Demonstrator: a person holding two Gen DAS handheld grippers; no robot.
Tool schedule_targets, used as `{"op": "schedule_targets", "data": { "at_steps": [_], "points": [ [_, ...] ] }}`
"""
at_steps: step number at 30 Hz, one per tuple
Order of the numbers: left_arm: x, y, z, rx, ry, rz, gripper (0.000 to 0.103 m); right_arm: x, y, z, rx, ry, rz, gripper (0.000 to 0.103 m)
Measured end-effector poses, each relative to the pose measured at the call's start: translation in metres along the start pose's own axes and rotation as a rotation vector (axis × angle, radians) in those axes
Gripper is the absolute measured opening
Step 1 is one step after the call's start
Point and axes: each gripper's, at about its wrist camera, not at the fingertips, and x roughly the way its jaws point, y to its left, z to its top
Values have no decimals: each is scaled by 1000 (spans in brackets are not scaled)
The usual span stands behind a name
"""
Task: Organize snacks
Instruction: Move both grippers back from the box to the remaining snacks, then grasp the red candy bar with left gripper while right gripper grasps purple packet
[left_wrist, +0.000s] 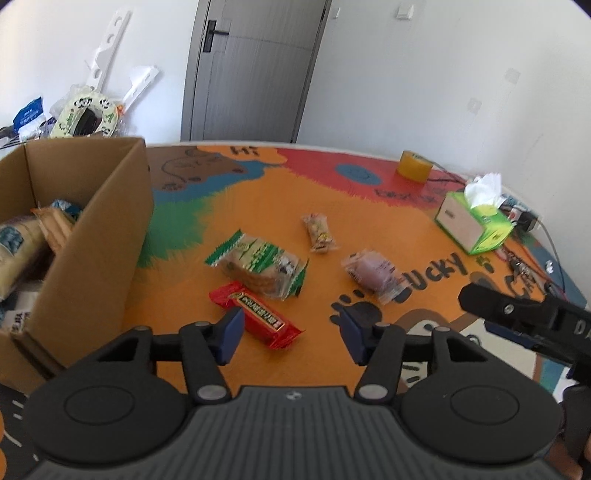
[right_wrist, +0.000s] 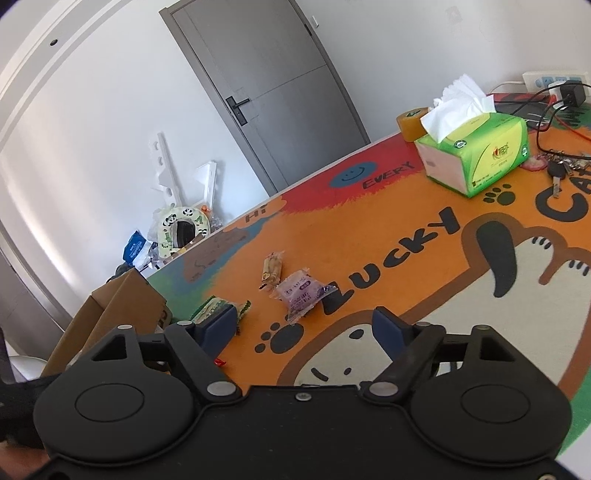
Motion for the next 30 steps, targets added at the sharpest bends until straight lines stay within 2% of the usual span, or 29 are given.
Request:
{"op": "schedule_targets", "data": {
  "at_steps": [10,14,16,17,20,24,30],
  "points": [
    [33,6,-2,-33,56,52,52,24,-2,-6,1,46,31,78],
    [39,6,0,-28,28,81,52,36,-2,-3,-7,57,31,78],
    [41,8,1,-38,13,95,48,43,0,0,-12,63,25,78],
    [42,8,1,-31,8,108,39,47,2,1,-17,65,24,78],
    [42,14,2,-36,1,109,25,58,9,6,-41,65,18,78],
    [41,22,7,-63,4,110,18,72,14,13,-59,69,13,79],
    [35,31,11,-90,-7,92,18,88,22,22,-85,67,-12,79]
  ]
}}
